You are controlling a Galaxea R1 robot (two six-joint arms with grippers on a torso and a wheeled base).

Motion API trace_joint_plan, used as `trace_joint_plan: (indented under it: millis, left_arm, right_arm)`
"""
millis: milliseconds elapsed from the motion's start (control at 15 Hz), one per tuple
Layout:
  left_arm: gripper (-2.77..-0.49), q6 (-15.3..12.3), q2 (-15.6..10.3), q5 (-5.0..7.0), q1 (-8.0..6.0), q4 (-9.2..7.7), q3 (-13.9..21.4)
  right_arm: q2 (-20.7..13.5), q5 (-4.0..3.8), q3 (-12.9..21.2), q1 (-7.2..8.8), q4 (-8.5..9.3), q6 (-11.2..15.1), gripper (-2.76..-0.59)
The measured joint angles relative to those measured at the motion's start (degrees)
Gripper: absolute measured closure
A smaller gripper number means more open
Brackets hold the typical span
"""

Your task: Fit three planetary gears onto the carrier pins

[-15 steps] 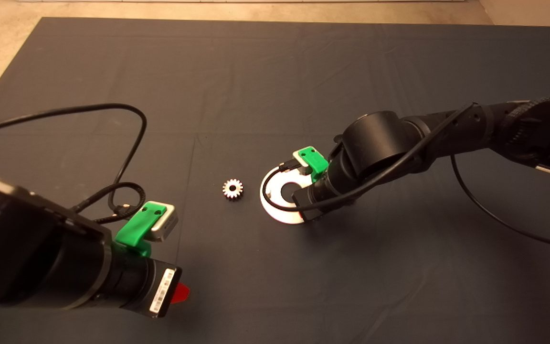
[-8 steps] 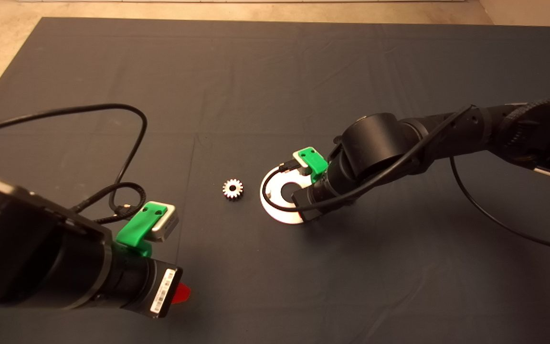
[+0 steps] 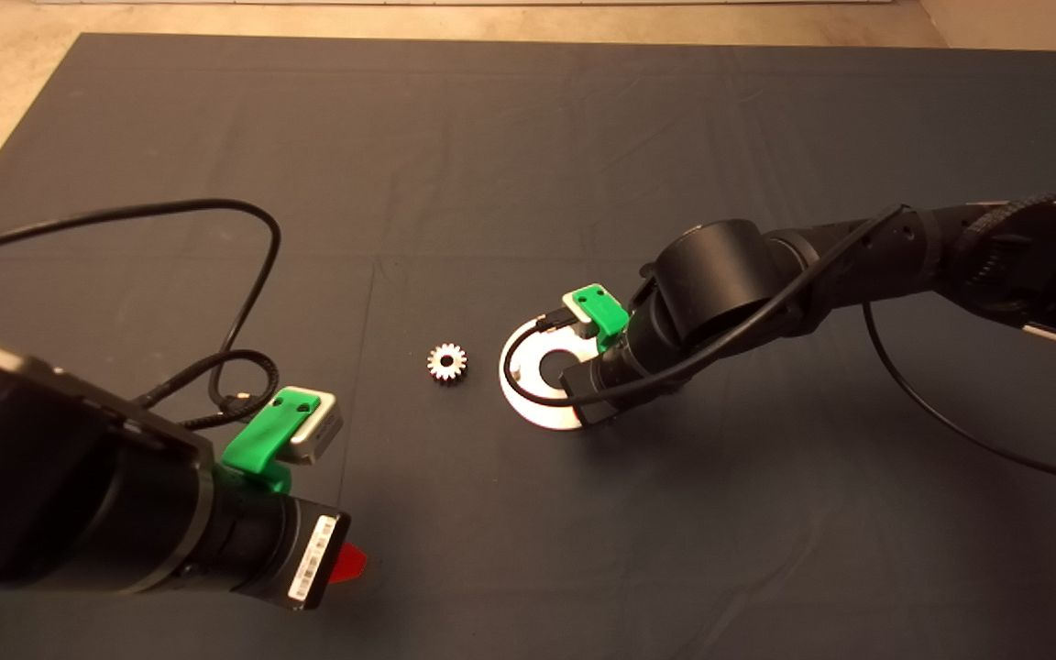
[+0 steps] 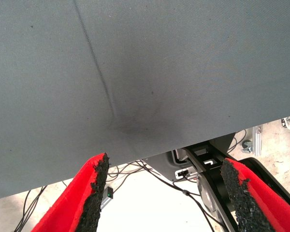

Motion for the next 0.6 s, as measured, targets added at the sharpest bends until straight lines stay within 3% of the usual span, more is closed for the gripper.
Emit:
trace_joint_plan:
  millis: [600]
  left_arm:
    - [-1.64, 0.0, 0.0, -0.18, 0.01, 0.0, 0.0]
  right_arm:
    - [0.0, 0.2, -0.27, 0.05, -0.55, 0.0, -0.95]
